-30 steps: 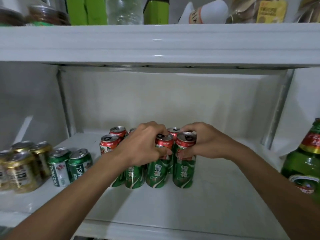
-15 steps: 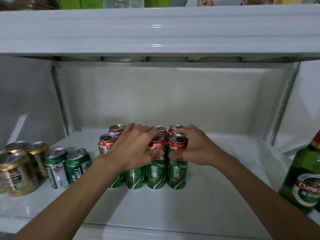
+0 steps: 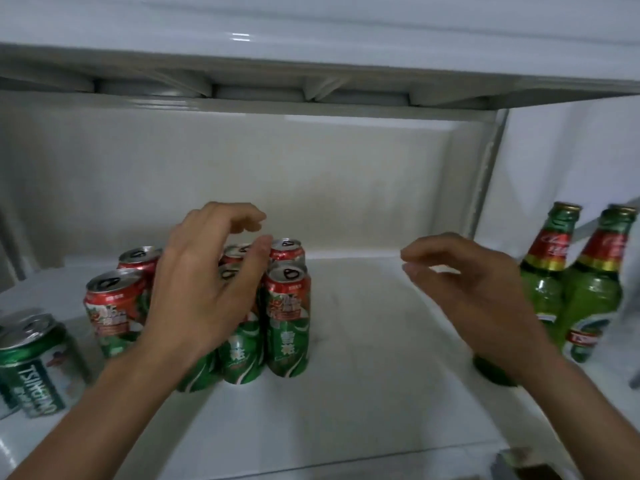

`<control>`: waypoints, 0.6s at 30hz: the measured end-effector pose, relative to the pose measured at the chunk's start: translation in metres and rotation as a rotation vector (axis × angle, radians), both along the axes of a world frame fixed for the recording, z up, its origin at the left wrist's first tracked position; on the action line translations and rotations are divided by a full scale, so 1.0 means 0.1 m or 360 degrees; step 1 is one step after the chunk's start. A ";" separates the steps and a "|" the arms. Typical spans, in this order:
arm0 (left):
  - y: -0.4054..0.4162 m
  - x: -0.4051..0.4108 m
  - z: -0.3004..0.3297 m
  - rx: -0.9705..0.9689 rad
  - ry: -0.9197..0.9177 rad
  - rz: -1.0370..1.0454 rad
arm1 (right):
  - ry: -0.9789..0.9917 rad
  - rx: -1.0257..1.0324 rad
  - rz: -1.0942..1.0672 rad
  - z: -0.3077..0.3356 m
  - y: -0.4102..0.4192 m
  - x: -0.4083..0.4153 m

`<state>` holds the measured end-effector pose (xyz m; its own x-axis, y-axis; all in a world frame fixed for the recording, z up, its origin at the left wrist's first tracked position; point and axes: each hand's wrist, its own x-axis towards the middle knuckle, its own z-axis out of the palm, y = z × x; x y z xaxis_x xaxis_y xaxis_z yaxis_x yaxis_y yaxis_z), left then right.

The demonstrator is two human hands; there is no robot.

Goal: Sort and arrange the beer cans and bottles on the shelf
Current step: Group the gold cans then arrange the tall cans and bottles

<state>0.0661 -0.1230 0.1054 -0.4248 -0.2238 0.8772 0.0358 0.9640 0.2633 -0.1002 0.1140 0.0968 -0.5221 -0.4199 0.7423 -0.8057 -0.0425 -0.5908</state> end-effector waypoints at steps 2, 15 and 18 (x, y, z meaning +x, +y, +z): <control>0.26 -0.17 -0.03 -0.0047 0.0049 -0.0062 | 0.0259 -0.0235 -0.0154 0.12 0.44 -0.11; 1.98 -1.84 -0.62 0.0337 -0.0747 -0.0537 | -0.0212 -0.0095 -0.0483 -0.51 2.19 -1.45; 2.20 -2.05 -0.67 0.0705 -0.0836 -0.0676 | -0.0561 0.0302 -0.0242 -0.67 2.17 -1.76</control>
